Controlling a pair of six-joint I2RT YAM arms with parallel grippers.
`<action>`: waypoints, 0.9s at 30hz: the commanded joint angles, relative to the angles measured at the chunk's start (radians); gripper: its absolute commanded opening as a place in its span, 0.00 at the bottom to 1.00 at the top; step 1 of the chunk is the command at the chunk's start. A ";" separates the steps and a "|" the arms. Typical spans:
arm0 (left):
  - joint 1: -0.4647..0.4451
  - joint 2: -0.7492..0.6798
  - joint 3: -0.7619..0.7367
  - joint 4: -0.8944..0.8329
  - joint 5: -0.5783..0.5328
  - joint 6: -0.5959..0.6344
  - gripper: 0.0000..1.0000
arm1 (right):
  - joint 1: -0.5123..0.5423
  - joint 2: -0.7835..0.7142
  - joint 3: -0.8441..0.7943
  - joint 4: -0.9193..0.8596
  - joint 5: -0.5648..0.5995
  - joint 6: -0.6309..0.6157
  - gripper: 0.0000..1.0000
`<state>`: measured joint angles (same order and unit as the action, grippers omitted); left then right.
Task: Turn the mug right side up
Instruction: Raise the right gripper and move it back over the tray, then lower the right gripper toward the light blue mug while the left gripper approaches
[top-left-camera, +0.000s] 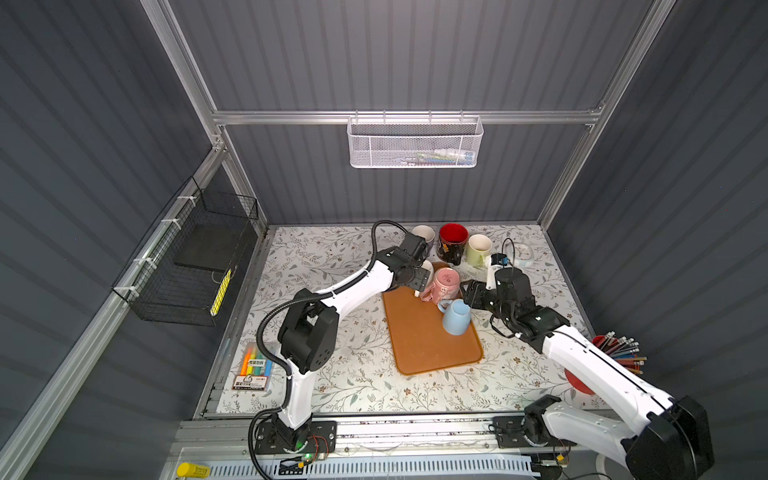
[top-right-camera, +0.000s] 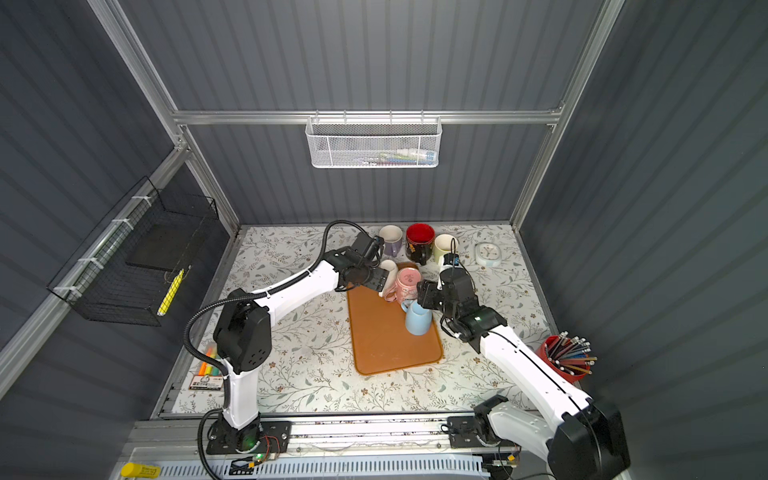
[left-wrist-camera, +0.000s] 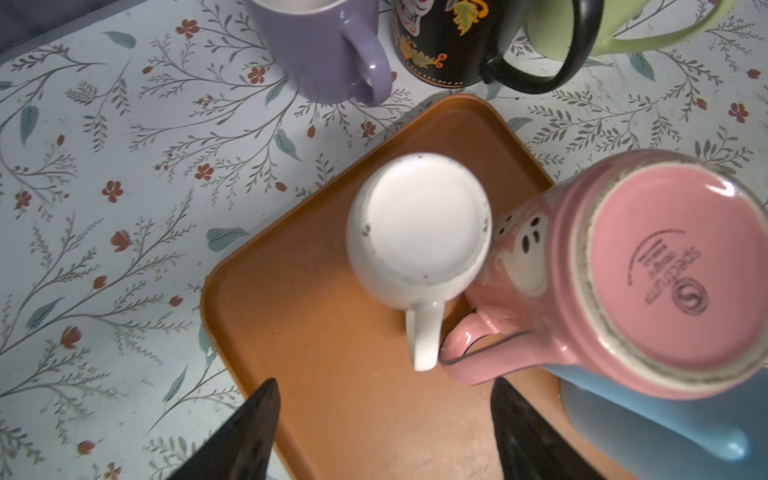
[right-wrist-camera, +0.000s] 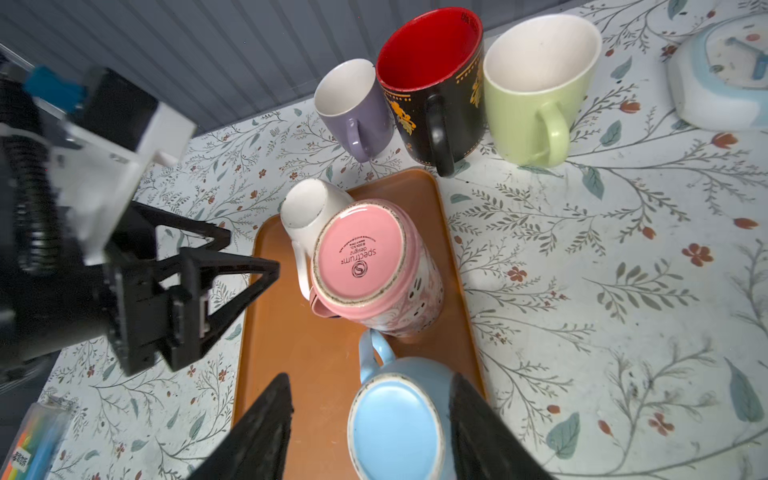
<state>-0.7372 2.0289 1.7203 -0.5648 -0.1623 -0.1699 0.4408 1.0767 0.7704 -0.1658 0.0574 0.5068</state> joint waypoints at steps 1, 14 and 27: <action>-0.011 0.035 0.049 -0.033 -0.025 -0.026 0.78 | -0.001 -0.025 -0.016 0.001 -0.017 0.018 0.61; -0.017 -0.185 -0.186 0.053 -0.106 -0.029 0.75 | 0.008 0.070 0.103 -0.123 -0.079 0.006 0.61; -0.017 -0.296 -0.348 0.141 -0.075 -0.061 0.83 | 0.019 0.305 0.290 -0.325 -0.057 -0.115 0.74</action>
<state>-0.7532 1.7565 1.3731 -0.4534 -0.2436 -0.2192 0.4572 1.3457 1.0302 -0.4202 -0.0036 0.4324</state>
